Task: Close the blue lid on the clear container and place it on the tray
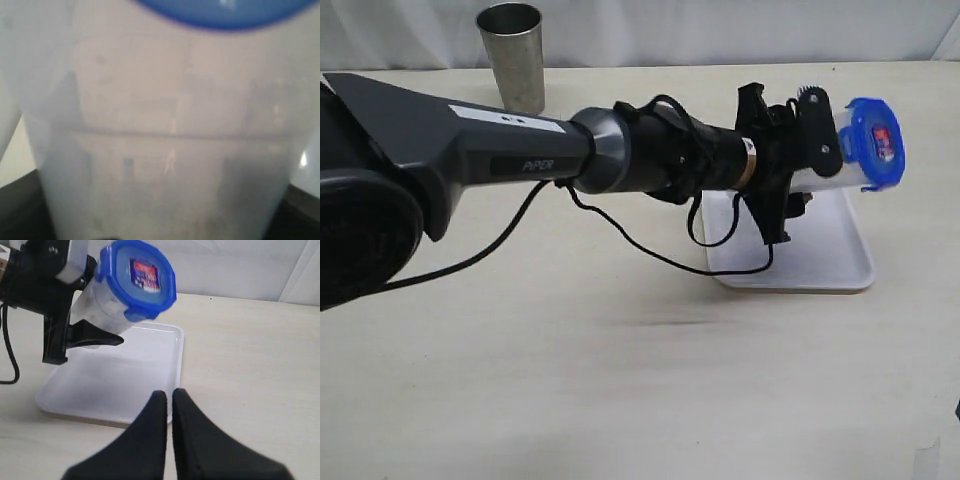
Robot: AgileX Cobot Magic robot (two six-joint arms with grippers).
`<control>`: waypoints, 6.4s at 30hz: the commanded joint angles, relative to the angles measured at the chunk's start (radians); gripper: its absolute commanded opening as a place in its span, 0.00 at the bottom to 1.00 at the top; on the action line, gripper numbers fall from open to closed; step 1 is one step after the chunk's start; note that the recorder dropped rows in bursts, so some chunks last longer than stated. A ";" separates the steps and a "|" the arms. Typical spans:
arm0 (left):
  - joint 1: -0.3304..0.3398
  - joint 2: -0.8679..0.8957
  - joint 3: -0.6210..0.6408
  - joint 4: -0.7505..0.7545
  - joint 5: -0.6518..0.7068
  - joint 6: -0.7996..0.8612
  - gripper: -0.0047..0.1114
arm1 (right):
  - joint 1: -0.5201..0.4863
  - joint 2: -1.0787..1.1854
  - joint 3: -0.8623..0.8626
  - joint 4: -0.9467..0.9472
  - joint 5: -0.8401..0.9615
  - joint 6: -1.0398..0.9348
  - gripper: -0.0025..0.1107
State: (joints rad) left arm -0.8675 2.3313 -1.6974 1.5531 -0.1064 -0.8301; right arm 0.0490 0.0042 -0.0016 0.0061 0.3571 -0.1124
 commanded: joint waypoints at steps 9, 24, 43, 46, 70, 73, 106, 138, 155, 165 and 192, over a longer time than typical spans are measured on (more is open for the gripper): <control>0.105 0.136 -0.130 -0.675 -0.595 0.015 0.04 | -0.003 -0.004 0.002 0.003 -0.012 -0.004 0.06; 0.104 0.243 -0.130 -0.682 -0.633 0.029 0.04 | -0.003 -0.004 0.002 0.003 -0.012 -0.004 0.06; 0.103 0.278 -0.130 -0.649 -0.644 0.041 0.04 | -0.003 -0.004 0.002 0.003 -0.012 -0.004 0.06; 0.103 0.280 -0.130 -0.649 -0.644 0.041 0.04 | -0.003 -0.004 0.002 0.003 -0.012 -0.004 0.06; 0.111 0.280 -0.130 -0.645 -0.573 0.043 0.84 | -0.003 -0.004 0.002 0.003 -0.012 -0.004 0.06; 0.111 0.280 -0.130 -0.647 -0.573 0.043 0.84 | -0.003 -0.004 0.002 0.003 -0.012 -0.004 0.06; 0.124 0.280 -0.130 -0.540 -0.538 -0.058 0.84 | -0.003 -0.004 0.002 0.003 -0.012 -0.004 0.06; 0.286 0.182 -0.081 0.010 -0.806 -0.407 0.84 | -0.003 -0.004 0.002 0.003 -0.012 -0.004 0.06; 0.377 0.152 -0.080 0.191 -1.010 -0.580 0.84 | -0.003 -0.004 0.002 0.003 -0.012 -0.004 0.06; 0.405 0.040 -0.080 0.191 -1.101 -0.614 0.84 | -0.003 -0.004 0.002 0.003 -0.012 -0.004 0.06; 0.695 -0.383 0.085 0.191 -1.115 -0.722 0.84 | -0.003 -0.004 0.002 0.003 -0.012 -0.004 0.06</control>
State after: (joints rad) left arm -0.2099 1.9915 -1.6472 1.7513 -1.2199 -1.5433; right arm 0.0490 0.0042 -0.0016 0.0061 0.3571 -0.1124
